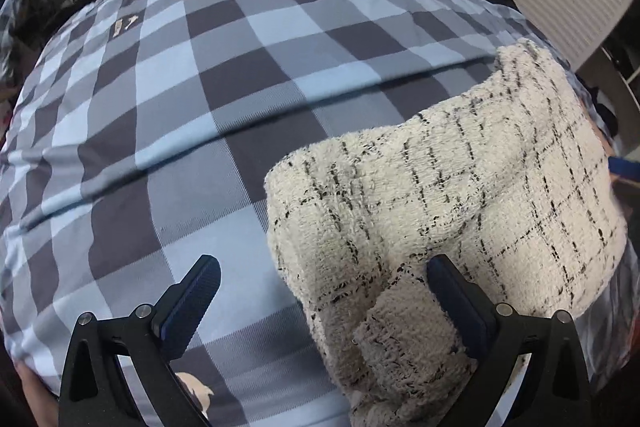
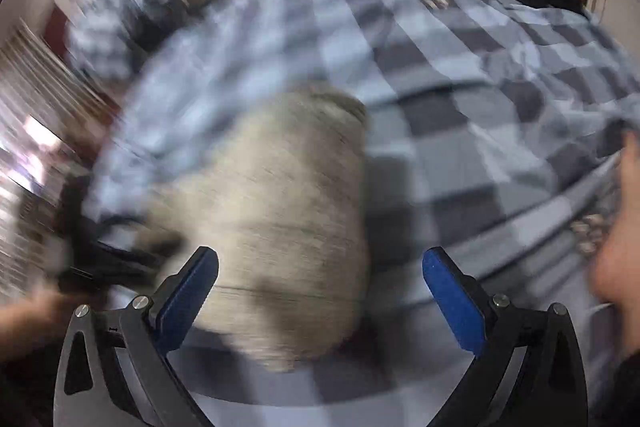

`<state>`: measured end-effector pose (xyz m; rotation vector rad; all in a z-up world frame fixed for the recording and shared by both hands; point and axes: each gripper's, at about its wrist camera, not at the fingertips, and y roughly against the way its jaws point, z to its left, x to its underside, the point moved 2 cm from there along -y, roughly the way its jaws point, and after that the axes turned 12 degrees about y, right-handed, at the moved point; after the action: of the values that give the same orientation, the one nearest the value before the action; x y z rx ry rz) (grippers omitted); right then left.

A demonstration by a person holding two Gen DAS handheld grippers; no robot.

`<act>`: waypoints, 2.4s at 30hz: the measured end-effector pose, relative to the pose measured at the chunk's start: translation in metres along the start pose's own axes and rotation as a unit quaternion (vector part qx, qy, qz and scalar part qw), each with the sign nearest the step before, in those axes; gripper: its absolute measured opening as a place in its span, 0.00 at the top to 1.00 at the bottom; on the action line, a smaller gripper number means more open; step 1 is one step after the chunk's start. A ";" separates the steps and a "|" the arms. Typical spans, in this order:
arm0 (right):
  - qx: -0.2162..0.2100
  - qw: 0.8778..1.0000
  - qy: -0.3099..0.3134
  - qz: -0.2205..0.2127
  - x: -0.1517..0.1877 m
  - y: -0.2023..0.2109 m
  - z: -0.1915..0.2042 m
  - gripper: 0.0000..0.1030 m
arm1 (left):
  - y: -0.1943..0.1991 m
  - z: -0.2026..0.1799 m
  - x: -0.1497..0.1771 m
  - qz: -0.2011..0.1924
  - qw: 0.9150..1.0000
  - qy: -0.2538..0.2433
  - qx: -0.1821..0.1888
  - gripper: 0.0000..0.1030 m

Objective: Fold small clothes

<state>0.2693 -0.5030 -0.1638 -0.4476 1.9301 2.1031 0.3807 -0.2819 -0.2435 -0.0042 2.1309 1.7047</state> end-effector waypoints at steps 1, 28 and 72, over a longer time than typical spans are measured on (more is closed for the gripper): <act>0.003 1.000 0.002 0.005 0.005 -0.004 -0.003 0.03 | -0.001 0.000 0.001 0.001 1.000 -0.005 -0.005 0.00; -0.060 0.998 -0.031 0.016 -0.021 -0.029 -0.019 0.02 | 0.053 -0.050 -0.011 -0.089 0.995 -0.026 0.037 0.00; -0.011 0.993 0.120 0.010 -0.003 0.164 0.030 0.02 | 0.211 -0.044 0.068 -0.142 0.968 0.140 -0.153 0.00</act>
<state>0.2067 -0.4880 -0.0095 -0.7195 2.0475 2.1699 0.2512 -0.2527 -0.0607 -0.6427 1.9072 1.9221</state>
